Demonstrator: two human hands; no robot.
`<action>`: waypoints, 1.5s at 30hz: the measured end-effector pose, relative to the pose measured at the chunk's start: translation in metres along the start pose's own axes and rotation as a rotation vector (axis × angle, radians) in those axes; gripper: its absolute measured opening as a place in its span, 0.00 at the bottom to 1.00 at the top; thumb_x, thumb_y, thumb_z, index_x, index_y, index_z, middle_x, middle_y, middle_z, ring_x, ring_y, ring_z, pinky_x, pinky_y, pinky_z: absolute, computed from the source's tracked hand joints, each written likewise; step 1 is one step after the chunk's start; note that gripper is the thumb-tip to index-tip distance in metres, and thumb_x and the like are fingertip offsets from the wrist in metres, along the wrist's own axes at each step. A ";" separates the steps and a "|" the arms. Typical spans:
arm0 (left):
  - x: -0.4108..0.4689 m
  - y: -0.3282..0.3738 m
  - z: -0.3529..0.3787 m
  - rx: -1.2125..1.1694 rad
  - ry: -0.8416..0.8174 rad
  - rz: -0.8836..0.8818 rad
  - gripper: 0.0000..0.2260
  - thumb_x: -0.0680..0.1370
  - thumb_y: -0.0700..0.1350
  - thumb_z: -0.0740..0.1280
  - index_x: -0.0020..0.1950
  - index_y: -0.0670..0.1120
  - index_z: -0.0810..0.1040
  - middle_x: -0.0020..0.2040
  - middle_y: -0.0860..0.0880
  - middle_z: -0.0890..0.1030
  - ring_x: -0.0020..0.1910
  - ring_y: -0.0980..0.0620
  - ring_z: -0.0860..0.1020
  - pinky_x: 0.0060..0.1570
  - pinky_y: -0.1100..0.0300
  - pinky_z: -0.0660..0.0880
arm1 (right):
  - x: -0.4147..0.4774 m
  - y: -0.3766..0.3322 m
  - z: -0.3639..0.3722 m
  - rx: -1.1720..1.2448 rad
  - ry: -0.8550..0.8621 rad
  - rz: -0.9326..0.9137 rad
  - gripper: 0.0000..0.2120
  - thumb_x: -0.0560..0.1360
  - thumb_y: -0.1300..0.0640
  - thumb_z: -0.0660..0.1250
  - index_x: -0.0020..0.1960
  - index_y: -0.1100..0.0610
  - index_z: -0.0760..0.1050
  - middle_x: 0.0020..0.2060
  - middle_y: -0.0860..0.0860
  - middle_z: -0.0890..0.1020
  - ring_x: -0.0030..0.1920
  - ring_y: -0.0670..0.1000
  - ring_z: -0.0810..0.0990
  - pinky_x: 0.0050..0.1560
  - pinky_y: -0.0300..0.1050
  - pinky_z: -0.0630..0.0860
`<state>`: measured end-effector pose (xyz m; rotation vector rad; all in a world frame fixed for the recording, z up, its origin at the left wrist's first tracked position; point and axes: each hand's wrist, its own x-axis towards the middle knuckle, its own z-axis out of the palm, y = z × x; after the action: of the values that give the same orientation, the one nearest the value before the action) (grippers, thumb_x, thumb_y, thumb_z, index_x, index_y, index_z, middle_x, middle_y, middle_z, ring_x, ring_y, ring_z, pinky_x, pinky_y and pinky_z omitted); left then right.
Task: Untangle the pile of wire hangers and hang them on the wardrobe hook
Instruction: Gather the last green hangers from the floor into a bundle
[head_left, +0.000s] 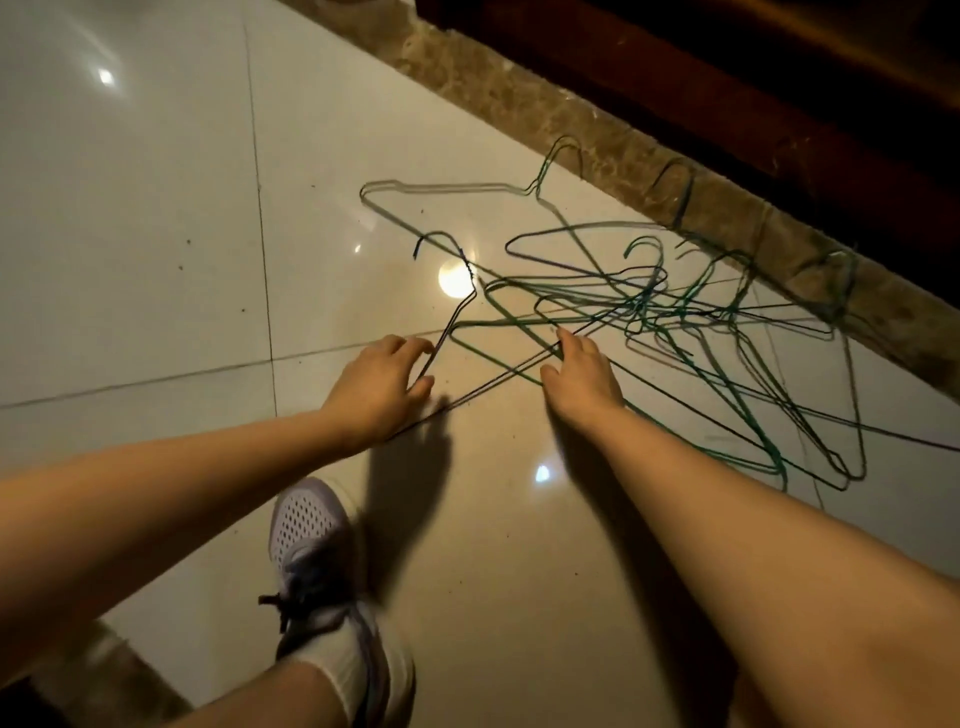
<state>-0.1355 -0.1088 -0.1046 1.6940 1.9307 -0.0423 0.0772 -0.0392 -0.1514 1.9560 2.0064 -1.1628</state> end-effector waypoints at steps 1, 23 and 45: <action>0.000 -0.009 0.006 -0.013 -0.033 -0.028 0.20 0.79 0.49 0.61 0.69 0.46 0.67 0.65 0.42 0.71 0.61 0.44 0.72 0.59 0.52 0.71 | -0.001 0.000 0.002 -0.016 0.005 0.003 0.26 0.78 0.54 0.58 0.74 0.54 0.57 0.73 0.54 0.62 0.70 0.57 0.62 0.68 0.50 0.62; 0.053 -0.023 0.038 -0.044 -0.175 -0.241 0.09 0.73 0.38 0.66 0.52 0.42 0.77 0.53 0.42 0.76 0.49 0.43 0.75 0.44 0.58 0.69 | -0.019 0.021 0.000 0.022 -0.099 -0.132 0.26 0.78 0.58 0.58 0.75 0.51 0.56 0.75 0.49 0.57 0.73 0.52 0.60 0.70 0.45 0.58; 0.028 -0.072 0.021 -0.044 0.024 -0.177 0.06 0.77 0.37 0.62 0.53 0.37 0.73 0.53 0.37 0.73 0.48 0.40 0.72 0.44 0.55 0.66 | 0.042 0.024 -0.054 -0.420 0.082 0.025 0.18 0.78 0.50 0.59 0.67 0.52 0.69 0.67 0.54 0.68 0.68 0.58 0.62 0.64 0.53 0.63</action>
<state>-0.1950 -0.1060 -0.1579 1.4979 2.0794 -0.0471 0.1148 0.0227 -0.1473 1.8285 2.0491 -0.5975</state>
